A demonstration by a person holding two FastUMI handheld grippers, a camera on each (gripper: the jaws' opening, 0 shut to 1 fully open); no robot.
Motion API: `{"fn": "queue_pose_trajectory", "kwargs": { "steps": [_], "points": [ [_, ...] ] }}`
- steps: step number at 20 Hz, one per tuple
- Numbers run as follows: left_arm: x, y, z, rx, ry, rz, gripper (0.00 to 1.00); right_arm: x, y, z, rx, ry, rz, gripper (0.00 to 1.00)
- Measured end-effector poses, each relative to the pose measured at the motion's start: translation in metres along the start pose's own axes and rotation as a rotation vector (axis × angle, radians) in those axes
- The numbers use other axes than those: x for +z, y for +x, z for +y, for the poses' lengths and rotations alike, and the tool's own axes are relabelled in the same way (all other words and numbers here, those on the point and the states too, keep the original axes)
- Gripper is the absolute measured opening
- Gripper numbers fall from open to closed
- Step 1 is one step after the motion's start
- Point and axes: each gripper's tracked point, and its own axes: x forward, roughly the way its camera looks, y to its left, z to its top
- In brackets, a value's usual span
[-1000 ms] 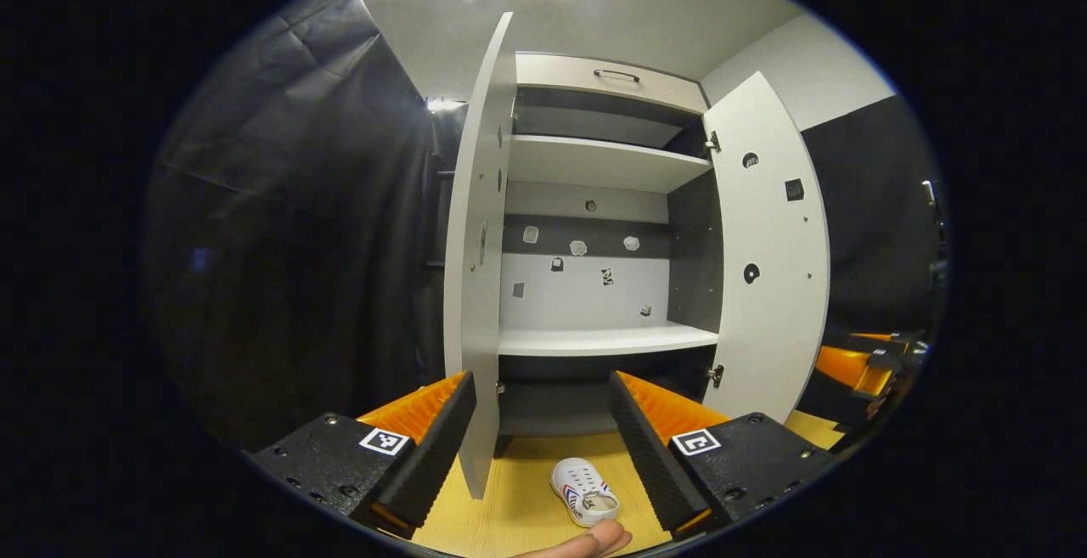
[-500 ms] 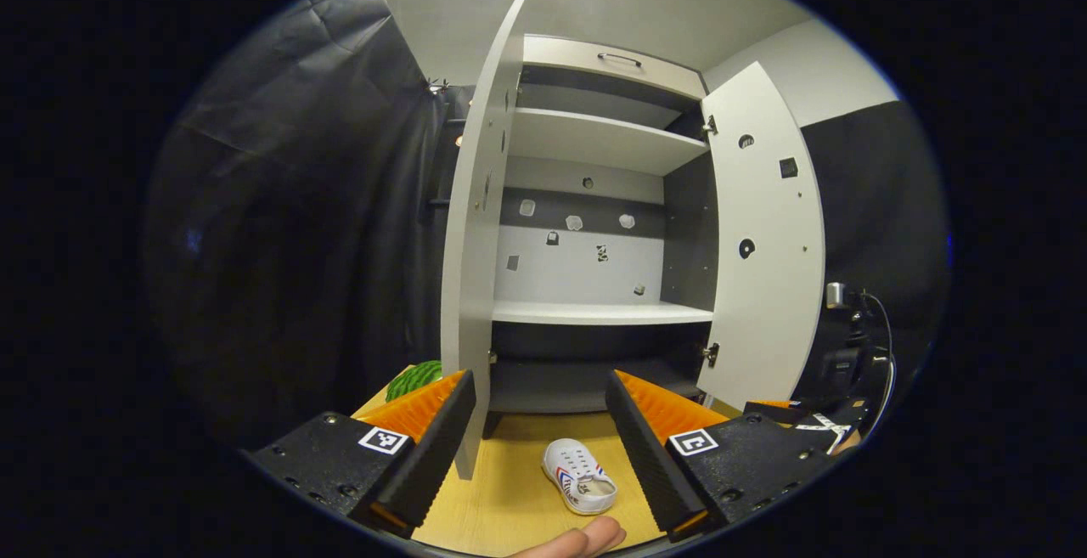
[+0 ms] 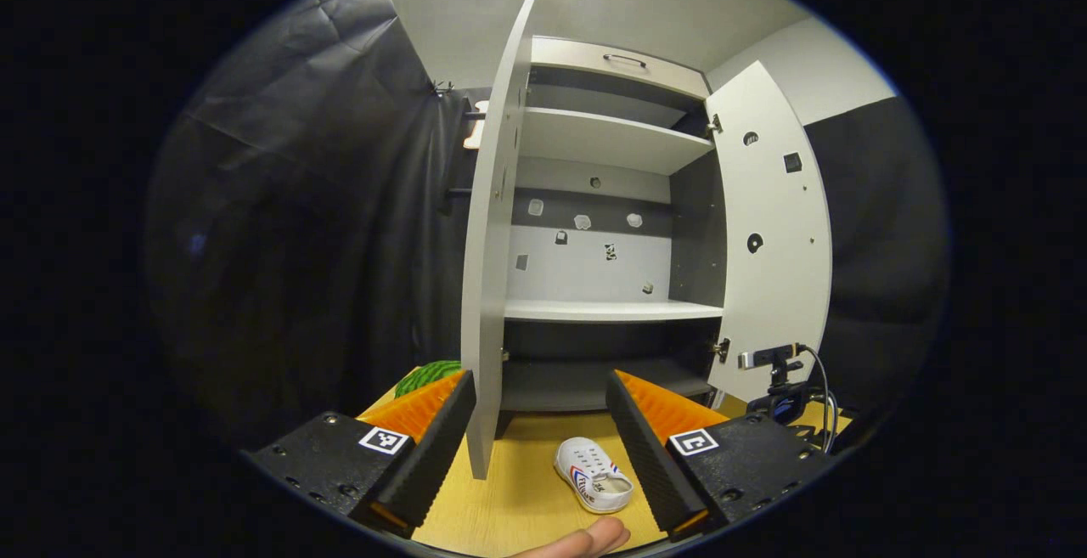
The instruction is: Grab one shoe with the right hand and put it into the shoe cabinet, grab the other shoe with the left hand and put it into the shoe cabinet; then close the right door with the right hand and the left door with the left hand.
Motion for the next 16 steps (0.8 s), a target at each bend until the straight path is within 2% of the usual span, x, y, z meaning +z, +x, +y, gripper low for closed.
{"fn": "queue_pose_trajectory", "kwargs": {
  "steps": [1, 2, 3, 4, 5, 6, 8, 9, 10, 11, 12, 13, 14, 15, 16],
  "points": [
    [0.0, 0.001, 0.001, 0.003, 0.005, 0.0, 0.92, -0.006, 0.005, -0.002, -0.011, 0.013, 0.024, 0.77],
    [-0.001, 0.0, 0.002, 0.003, 0.005, 0.002, 0.92, -0.014, 0.011, -0.001, -0.017, 0.022, 0.051, 0.71],
    [-0.001, 0.001, 0.003, 0.001, 0.006, 0.003, 0.92, -0.021, 0.018, 0.001, -0.016, 0.026, 0.08, 0.7],
    [-0.001, 0.001, 0.004, 0.003, 0.008, 0.005, 0.96, -0.025, 0.024, 0.004, -0.019, 0.031, 0.095, 0.7],
    [-0.002, 0.001, 0.006, 0.006, 0.009, 0.006, 0.96, -0.026, 0.031, 0.002, -0.033, 0.034, 0.1, 0.66],
    [-0.003, 0.001, 0.006, 0.006, 0.009, 0.008, 0.96, -0.026, 0.038, 0.004, -0.036, 0.046, 0.105, 0.58],
    [-0.004, 0.002, 0.007, 0.009, 0.008, 0.013, 0.96, -0.027, 0.049, 0.002, -0.059, 0.075, 0.102, 0.58],
    [-0.005, 0.002, 0.011, 0.023, 0.007, 0.012, 0.96, -0.021, 0.052, 0.001, -0.071, 0.099, 0.084, 0.53],
    [-0.001, 0.002, 0.016, 0.04, 0.003, -0.002, 0.96, -0.021, 0.057, -0.002, -0.088, 0.108, 0.071, 0.52],
    [0.003, 0.003, 0.018, 0.045, 0.002, -0.019, 0.92, -0.019, 0.062, -0.006, -0.094, 0.107, 0.059, 0.38],
    [0.007, 0.002, 0.018, 0.044, 0.003, -0.032, 0.96, -0.017, 0.063, -0.007, -0.083, 0.116, 0.045, 0.33],
    [0.008, 0.002, 0.02, 0.044, 0.001, -0.044, 0.92, -0.015, 0.067, -0.004, -0.059, 0.117, 0.022, 0.21],
    [0.01, 0.002, 0.019, 0.041, 0.0, -0.052, 0.96, -0.019, 0.065, -0.001, -0.042, 0.143, 0.037, 0.2],
    [0.009, 0.003, 0.017, 0.036, -0.001, -0.053, 0.96, -0.017, 0.068, -0.003, -0.033, 0.156, 0.013, 0.04],
    [0.008, 0.003, 0.015, 0.03, -0.002, -0.048, 0.95, -0.015, 0.065, -0.006, -0.032, 0.157, 0.011, 0.04]
  ]
}}
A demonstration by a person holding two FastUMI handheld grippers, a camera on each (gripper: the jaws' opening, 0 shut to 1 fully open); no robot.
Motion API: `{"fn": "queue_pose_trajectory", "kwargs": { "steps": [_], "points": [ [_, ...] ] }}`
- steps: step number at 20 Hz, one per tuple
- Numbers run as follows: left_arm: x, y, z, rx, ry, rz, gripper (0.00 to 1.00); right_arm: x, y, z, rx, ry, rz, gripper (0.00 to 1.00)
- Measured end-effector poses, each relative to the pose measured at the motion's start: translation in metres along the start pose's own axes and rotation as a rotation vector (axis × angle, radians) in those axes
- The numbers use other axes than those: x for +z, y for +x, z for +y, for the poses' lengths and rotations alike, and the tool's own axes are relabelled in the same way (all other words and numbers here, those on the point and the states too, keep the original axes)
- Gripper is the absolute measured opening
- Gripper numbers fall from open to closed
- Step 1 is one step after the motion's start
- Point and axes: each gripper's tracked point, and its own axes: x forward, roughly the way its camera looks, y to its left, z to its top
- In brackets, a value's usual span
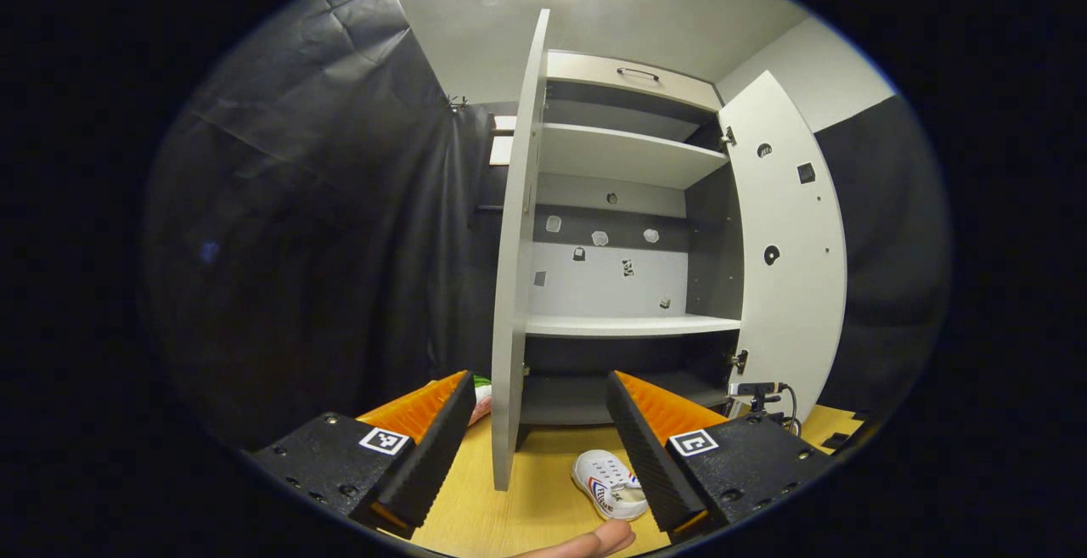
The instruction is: Grab one shoe with the right hand and put it into the shoe cabinet, grab the other shoe with the left hand and put it into the shoe cabinet; then close the right door with the right hand and the left door with the left hand.
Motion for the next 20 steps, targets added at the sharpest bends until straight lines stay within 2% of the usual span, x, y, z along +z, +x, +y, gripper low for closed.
{"fn": "queue_pose_trajectory", "kwargs": {
  "steps": [2, 3, 4, 5, 7, 8, 9, 10, 12, 13, 14, 20],
  "points": [
    [-0.004, 0.0, -0.004, -0.015, 0.009, 0.014, 0.96, 0.01, -0.005, -0.005, 0.0, 0.013, -0.063, 0.04],
    [-0.004, -0.001, -0.006, -0.023, 0.013, 0.014, 0.92, 0.014, -0.009, -0.007, 0.002, 0.019, -0.09, 0.04],
    [-0.003, 0.0, -0.007, -0.027, 0.016, 0.012, 0.92, 0.012, -0.013, -0.01, 0.003, 0.02, -0.102, 0.04],
    [-0.003, -0.001, -0.007, -0.031, 0.019, 0.01, 0.96, 0.013, -0.018, -0.012, 0.002, 0.023, -0.111, 0.04],
    [-0.006, 0.001, -0.009, -0.036, 0.027, 0.013, 0.96, 0.014, -0.026, -0.014, 0.009, 0.019, -0.125, 0.04],
    [-0.007, 0.0, -0.01, -0.038, 0.024, 0.015, 0.92, 0.016, -0.03, -0.013, 0.012, 0.016, -0.135, 0.04],
    [-0.008, 0.0, -0.012, -0.045, 0.021, 0.019, 0.96, 0.018, -0.035, -0.012, 0.018, 0.007, -0.147, 0.04],
    [-0.01, 0.0, -0.013, -0.048, 0.018, 0.025, 0.95, 0.022, -0.04, -0.011, 0.02, -0.001, -0.159, 0.04],
    [-0.013, 0.001, -0.015, -0.055, 0.018, 0.033, 0.96, 0.027, -0.05, -0.006, 0.037, -0.007, -0.178, 0.04],
    [-0.015, 0.001, -0.015, -0.057, 0.019, 0.035, 0.92, 0.03, -0.056, -0.002, 0.051, -0.007, -0.183, 0.04],
    [-0.015, 0.001, -0.014, -0.058, 0.02, 0.035, 0.96, 0.033, -0.061, 0.003, 0.066, -0.009, -0.19, 0.04],
    [-0.022, 0.001, -0.013, -0.062, 0.035, 0.041, 0.96, 0.081, -0.106, 0.031, 0.115, -0.07, -0.283, 0.04]
  ]
}}
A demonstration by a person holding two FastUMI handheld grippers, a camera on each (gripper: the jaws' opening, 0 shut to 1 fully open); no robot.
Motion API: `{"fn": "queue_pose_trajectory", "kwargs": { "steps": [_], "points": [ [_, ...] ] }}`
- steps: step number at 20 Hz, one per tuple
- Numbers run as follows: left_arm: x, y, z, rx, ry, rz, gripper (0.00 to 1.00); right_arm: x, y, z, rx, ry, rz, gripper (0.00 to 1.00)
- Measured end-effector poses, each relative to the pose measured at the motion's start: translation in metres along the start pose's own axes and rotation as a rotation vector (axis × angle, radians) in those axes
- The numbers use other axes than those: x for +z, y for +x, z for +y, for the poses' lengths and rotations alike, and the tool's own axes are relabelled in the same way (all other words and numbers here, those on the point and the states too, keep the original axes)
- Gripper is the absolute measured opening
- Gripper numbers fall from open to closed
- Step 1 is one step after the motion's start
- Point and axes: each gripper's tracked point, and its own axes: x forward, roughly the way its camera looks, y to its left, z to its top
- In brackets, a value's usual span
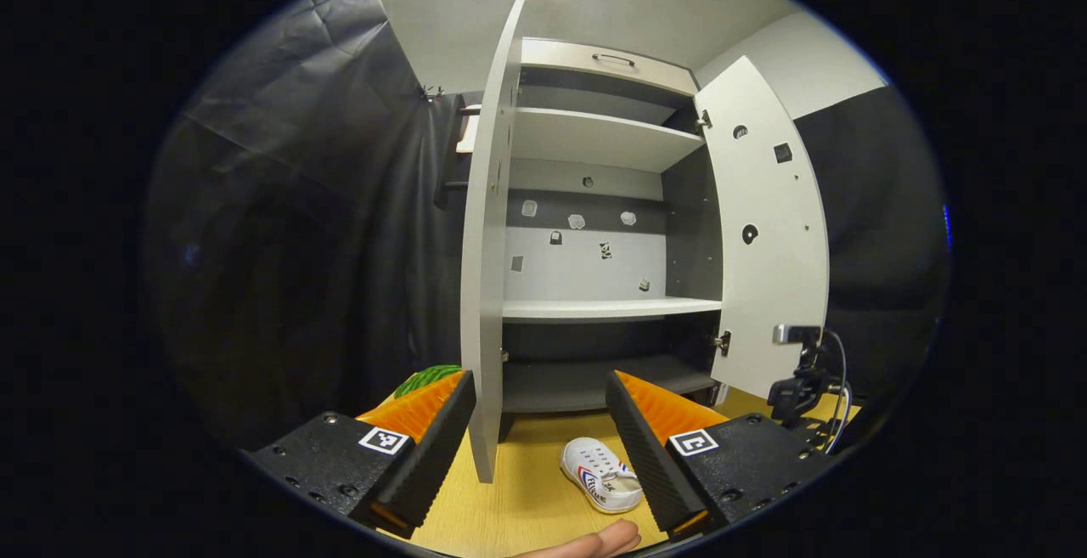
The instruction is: Grab one shoe with the right hand and put it into the shoe cabinet, grab the other shoe with the left hand and put it into the shoe cabinet; then close the right door with the right hand and the left door with the left hand.
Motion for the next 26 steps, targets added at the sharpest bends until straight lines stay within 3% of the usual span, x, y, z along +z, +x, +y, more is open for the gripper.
{"fn": "queue_pose_trajectory", "kwargs": {
  "steps": [5, 6, 7, 9, 10, 11, 13, 15, 19, 26],
  "points": [
    [-0.007, 0.002, 0.0, 0.003, -0.007, 0.021, 0.96, 0.092, -0.024, 0.025, 0.048, -0.081, -0.128, 0.04],
    [-0.006, 0.004, -0.002, 0.001, -0.008, 0.024, 0.92, 0.116, -0.03, 0.028, 0.053, -0.109, -0.166, 0.04],
    [-0.006, 0.005, -0.003, -0.002, -0.002, 0.025, 0.96, 0.138, -0.033, 0.031, 0.056, -0.131, -0.199, 0.04],
    [-0.003, 0.008, -0.002, 0.005, 0.013, 0.02, 0.92, 0.176, -0.037, 0.035, 0.051, -0.158, -0.245, 0.04],
    [0.0, 0.011, -0.004, 0.006, 0.017, 0.017, 0.96, 0.197, -0.037, 0.036, 0.045, -0.178, -0.26, 0.03],
    [0.001, 0.011, -0.006, 0.0, 0.016, 0.012, 0.92, 0.215, -0.036, 0.038, 0.042, -0.203, -0.272, 0.04],
    [0.005, 0.013, -0.013, -0.017, 0.004, 0.001, 0.95, 0.254, -0.028, 0.043, 0.035, -0.261, -0.293, 0.04],
    [0.006, 0.015, -0.019, -0.033, -0.008, -0.001, 0.99, 0.288, -0.009, 0.05, 0.031, -0.293, -0.299, 0.04],
    [0.011, 0.023, -0.023, -0.04, -0.022, -0.012, 0.95, 0.33, 0.042, 0.055, 0.046, -0.317, -0.256, 0.04],
    [0.012, 0.037, -0.039, -0.088, -0.059, -0.022, 0.95, 0.342, 0.15, 0.057, 0.087, -0.408, -0.119, 0.04]
  ]
}}
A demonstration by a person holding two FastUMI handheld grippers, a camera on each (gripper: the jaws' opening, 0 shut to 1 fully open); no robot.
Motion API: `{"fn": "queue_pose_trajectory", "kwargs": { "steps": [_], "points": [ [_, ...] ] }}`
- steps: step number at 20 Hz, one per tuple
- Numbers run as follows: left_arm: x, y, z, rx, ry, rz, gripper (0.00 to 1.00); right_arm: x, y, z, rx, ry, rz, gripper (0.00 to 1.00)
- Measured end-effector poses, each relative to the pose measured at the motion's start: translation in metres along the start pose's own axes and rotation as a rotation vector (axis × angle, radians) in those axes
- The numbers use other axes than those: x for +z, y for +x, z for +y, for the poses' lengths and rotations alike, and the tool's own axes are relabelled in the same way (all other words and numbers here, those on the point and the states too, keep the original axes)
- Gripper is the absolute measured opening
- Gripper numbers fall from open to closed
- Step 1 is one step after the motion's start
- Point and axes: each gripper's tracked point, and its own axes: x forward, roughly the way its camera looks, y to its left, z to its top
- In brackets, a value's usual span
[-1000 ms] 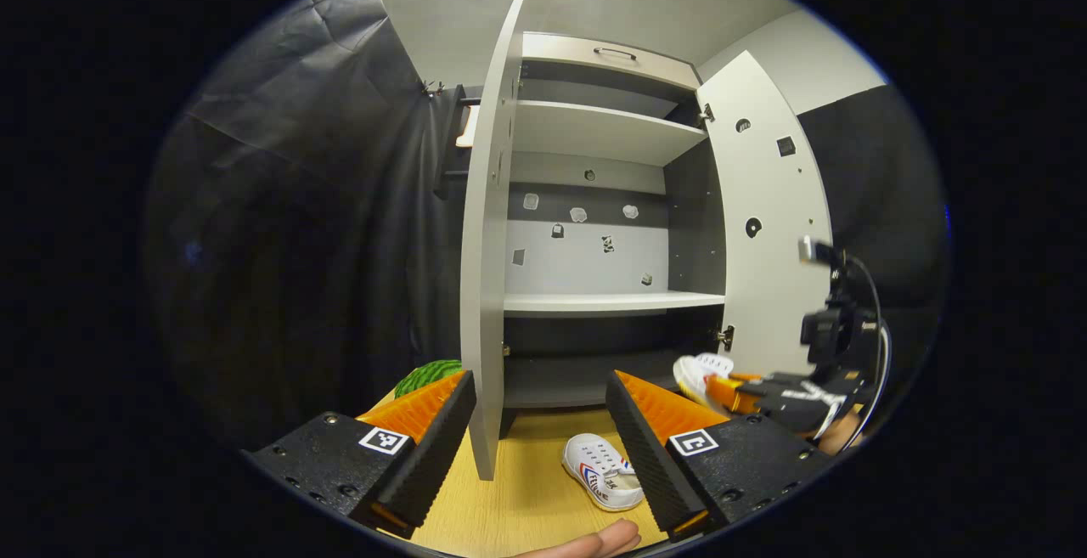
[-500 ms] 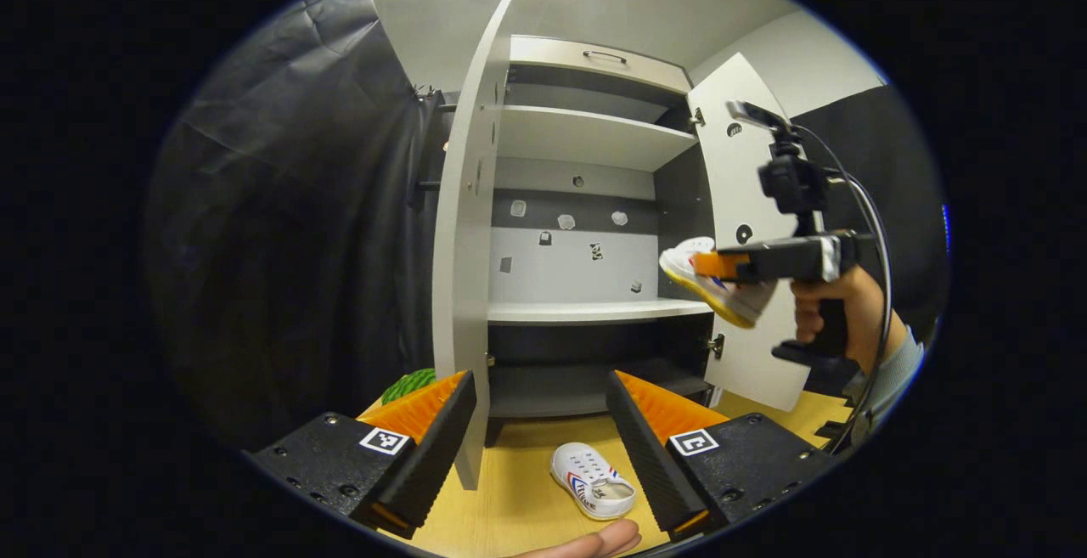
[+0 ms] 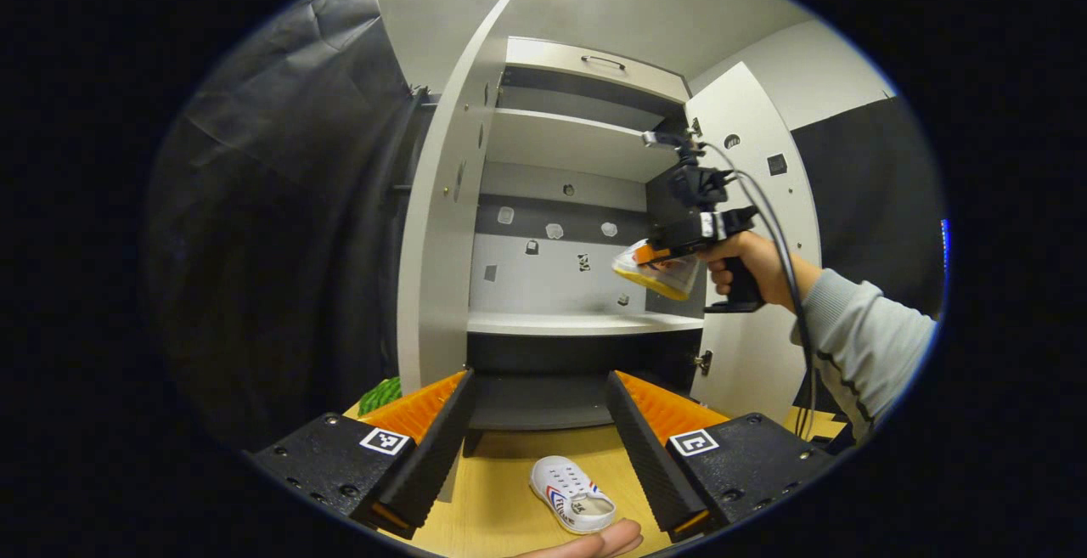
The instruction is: Grab one shoe with the right hand and put it into the shoe cabinet, grab the other shoe with the left hand and put it into the shoe cabinet; then close the right door with the right hand and the left door with the left hand.
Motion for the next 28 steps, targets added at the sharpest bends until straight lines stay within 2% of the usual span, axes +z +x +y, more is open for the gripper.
{"fn": "queue_pose_trajectory", "kwargs": {
  "steps": [4, 7, 9, 10, 12, 14, 15, 16, 17, 19, 20, 21, 23, 26, 27, 28],
  "points": [
    [-0.017, 0.013, 0.008, 0.027, -0.011, 0.037, 0.96, -0.026, 0.051, -0.011, -0.04, -0.128, 0.086, 0.04],
    [-0.025, 0.022, 0.015, 0.047, 0.006, 0.068, 0.96, -0.034, 0.086, -0.019, -0.039, -0.048, 0.106, 0.04],
    [-0.021, 0.025, 0.018, 0.055, 0.013, 0.049, 0.96, -0.047, 0.103, -0.027, -0.05, -0.046, 0.136, 0.03],
    [-0.019, 0.025, 0.018, 0.054, 0.014, 0.039, 0.96, -0.053, 0.108, -0.031, -0.057, -0.051, 0.146, 0.04],
    [-0.02, 0.027, 0.021, 0.058, 0.013, 0.031, 0.96, -0.058, 0.109, -0.022, -0.026, 0.033, 0.158, 0.06],
    [-0.025, 0.029, 0.022, 0.063, 0.007, 0.045, 0.96, -0.053, 0.109, -0.028, -0.034, 0.064, 0.133, 0.06],
    [-0.03, 0.03, 0.022, 0.062, 0.005, 0.062, 0.96, -0.047, 0.104, -0.032, -0.047, 0.061, 0.11, 0.19],
    [-0.034, 0.029, 0.022, 0.063, 0.005, 0.079, 0.96, -0.042, 0.098, -0.038, -0.071, 0.056, 0.09, 0.28],
    [-0.037, 0.028, 0.021, 0.062, 0.01, 0.091, 0.96, -0.035, 0.088, -0.036, -0.07, 0.064, 0.065, 0.42],
    [-0.038, 0.026, 0.019, 0.064, 0.027, 0.097, 0.96, -0.021, 0.063, -0.034, -0.068, 0.079, 0.012, 0.46],
    [-0.038, 0.026, 0.018, 0.067, 0.035, 0.094, 0.96, -0.018, 0.05, -0.034, -0.078, 0.086, -0.009, 0.6],
    [-0.037, 0.023, 0.017, 0.067, 0.042, 0.093, 0.96, -0.015, 0.033, -0.03, -0.078, 0.083, -0.026, 0.8],
    [-0.034, 0.016, 0.013, 0.064, 0.052, 0.086, 0.96, -0.01, -0.003, -0.027, -0.092, 0.077, -0.052, 0.99],
    [-0.027, 0.005, 0.013, 0.075, 0.068, 0.063, 0.96, -0.007, -0.065, -0.019, -0.112, 0.127, -0.078, 0.98],
    [-0.026, 0.002, 0.012, 0.081, 0.07, 0.06, 0.92, -0.004, -0.088, -0.017, -0.114, 0.149, -0.094, 0.98],
    [-0.027, 0.0, 0.01, 0.079, 0.068, 0.064, 0.96, -0.002, -0.112, -0.012, -0.112, 0.17, -0.118, 0.98]
  ]
}}
